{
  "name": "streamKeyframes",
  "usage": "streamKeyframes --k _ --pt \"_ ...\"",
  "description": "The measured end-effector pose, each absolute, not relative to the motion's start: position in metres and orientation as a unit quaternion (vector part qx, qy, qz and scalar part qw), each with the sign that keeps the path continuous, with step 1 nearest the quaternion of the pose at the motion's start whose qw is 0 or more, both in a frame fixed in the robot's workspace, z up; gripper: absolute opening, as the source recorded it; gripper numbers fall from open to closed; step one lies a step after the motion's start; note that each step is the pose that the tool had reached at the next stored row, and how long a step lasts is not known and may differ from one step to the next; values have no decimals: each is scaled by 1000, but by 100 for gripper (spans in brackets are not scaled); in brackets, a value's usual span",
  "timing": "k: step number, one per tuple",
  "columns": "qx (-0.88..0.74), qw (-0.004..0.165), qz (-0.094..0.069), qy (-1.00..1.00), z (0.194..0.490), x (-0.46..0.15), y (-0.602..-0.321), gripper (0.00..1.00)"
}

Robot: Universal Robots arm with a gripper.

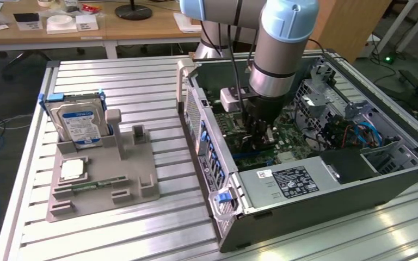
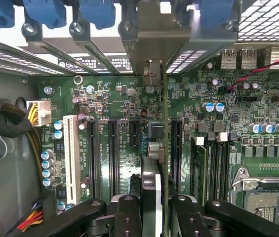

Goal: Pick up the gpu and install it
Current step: 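Insert the gpu into the slot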

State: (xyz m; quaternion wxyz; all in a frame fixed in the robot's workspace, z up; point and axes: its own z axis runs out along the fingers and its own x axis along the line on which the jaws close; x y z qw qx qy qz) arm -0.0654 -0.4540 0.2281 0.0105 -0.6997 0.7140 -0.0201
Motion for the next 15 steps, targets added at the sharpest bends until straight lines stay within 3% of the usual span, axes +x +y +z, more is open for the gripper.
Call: streamKeyframes --k 15 --pt "-700 10 -20 714 223 -65 -454 28"
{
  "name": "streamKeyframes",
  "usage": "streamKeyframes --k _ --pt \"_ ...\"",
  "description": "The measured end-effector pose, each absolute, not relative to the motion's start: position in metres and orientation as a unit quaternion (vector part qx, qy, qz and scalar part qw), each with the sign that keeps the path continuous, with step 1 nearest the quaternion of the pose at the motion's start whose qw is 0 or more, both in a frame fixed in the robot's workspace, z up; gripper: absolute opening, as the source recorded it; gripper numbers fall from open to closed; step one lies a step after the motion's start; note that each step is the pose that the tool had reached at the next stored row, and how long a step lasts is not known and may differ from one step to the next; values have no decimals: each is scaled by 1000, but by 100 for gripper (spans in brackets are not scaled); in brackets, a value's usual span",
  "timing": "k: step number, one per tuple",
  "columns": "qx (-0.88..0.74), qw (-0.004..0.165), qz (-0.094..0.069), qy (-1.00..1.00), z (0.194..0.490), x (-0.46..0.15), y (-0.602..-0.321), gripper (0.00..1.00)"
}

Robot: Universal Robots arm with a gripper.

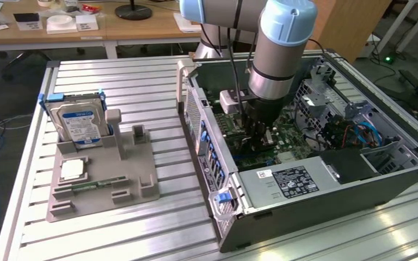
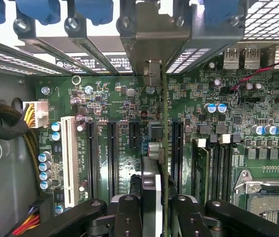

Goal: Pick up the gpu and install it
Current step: 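Insert the gpu into the slot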

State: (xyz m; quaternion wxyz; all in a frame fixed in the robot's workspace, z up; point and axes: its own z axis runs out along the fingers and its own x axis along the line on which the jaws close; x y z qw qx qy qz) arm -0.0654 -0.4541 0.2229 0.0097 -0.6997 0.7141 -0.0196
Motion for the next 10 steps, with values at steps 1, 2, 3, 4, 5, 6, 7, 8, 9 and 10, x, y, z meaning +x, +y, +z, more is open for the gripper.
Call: streamKeyframes --k 1,2,3,4,5,6,7,8,9,10 --pt "-700 10 -20 714 223 -65 -454 28" --pt "-700 10 -20 714 223 -65 -454 28" --pt "-700 10 -20 714 223 -65 -454 28" --pt "-700 10 -20 714 223 -65 -454 28" --pt "-700 10 -20 714 223 -65 -454 28" --pt "-700 10 -20 714 223 -65 -454 28" --pt "-700 10 -20 714 223 -65 -454 28" --pt "-700 10 -20 714 223 -66 -454 28" --pt "-700 10 -20 714 223 -66 -454 28" --pt "-700 10 -20 714 222 -66 -454 28"
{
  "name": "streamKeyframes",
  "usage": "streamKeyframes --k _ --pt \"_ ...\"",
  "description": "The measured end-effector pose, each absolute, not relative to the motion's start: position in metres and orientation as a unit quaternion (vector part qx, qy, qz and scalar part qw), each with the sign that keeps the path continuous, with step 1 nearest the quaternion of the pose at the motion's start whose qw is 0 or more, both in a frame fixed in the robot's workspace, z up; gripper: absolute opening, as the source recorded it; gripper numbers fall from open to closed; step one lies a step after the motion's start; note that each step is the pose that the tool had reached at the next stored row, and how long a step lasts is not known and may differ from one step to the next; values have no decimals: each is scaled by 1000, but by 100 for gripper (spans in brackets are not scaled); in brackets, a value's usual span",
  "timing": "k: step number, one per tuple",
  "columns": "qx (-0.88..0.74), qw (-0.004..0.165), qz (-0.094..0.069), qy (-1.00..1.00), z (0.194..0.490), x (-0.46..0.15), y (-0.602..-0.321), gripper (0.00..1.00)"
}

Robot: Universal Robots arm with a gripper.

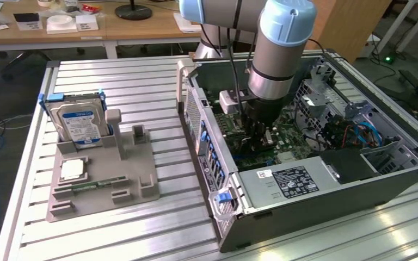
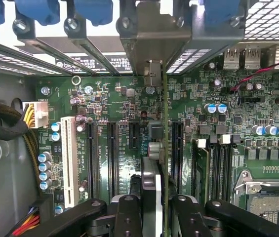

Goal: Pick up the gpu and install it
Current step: 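Insert the gpu into the slot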

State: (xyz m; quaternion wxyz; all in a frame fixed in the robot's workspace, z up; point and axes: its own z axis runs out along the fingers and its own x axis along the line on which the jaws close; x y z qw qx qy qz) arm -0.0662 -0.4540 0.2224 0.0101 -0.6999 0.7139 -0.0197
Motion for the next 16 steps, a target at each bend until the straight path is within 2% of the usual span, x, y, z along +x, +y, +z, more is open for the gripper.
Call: streamKeyframes --k 16 --pt "-700 11 -19 714 217 -67 -454 29"
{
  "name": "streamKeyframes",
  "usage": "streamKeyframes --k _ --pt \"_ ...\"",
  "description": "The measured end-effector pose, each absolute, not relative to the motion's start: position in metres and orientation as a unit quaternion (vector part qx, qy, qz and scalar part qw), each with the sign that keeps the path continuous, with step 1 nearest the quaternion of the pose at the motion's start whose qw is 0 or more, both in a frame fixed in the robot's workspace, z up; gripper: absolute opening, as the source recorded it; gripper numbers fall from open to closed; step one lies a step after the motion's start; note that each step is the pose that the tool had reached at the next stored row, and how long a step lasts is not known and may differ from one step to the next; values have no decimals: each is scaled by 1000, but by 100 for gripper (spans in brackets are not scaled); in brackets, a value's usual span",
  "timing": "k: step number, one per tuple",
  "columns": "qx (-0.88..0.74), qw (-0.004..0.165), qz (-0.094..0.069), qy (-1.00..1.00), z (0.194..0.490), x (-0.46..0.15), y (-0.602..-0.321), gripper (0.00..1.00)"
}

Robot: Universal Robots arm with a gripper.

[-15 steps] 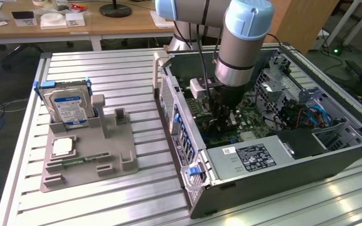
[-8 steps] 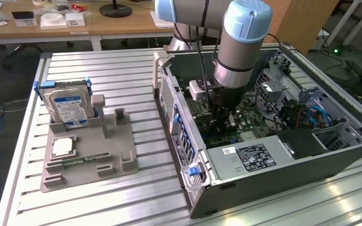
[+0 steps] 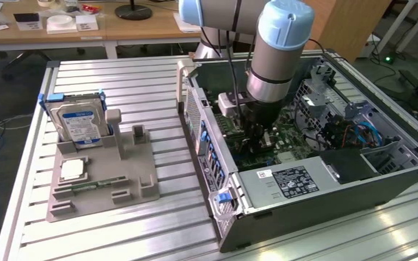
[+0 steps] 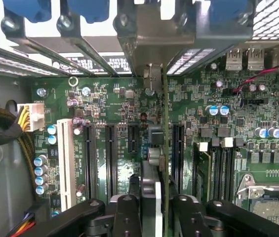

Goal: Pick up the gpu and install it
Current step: 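Insert the gpu into the slot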

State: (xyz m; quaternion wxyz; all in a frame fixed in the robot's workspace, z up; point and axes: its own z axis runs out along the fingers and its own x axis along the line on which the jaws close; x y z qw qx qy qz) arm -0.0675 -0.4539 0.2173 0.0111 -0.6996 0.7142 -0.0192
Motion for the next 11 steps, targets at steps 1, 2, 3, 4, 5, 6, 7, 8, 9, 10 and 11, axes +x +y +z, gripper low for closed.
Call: streamKeyframes --k 1,2,3,4,5,6,7,8,9,10,11 --pt "-700 11 -20 714 218 -67 -454 29" --pt "-700 12 -20 714 220 -67 -454 36" --pt "-700 12 -20 714 222 -67 -454 36" --pt "-700 13 -21 714 224 -67 -454 36" --pt "-700 13 -22 714 227 -67 -454 36" --pt "-700 14 -22 714 229 -67 -454 36" --pt "-700 15 -23 714 232 -67 -454 36" --pt "-700 15 -23 714 235 -67 -454 36" --pt "-700 15 -24 714 239 -67 -454 36" --pt "-700 16 -24 714 242 -67 -454 36" --pt "-700 16 -25 714 245 -67 -454 36"
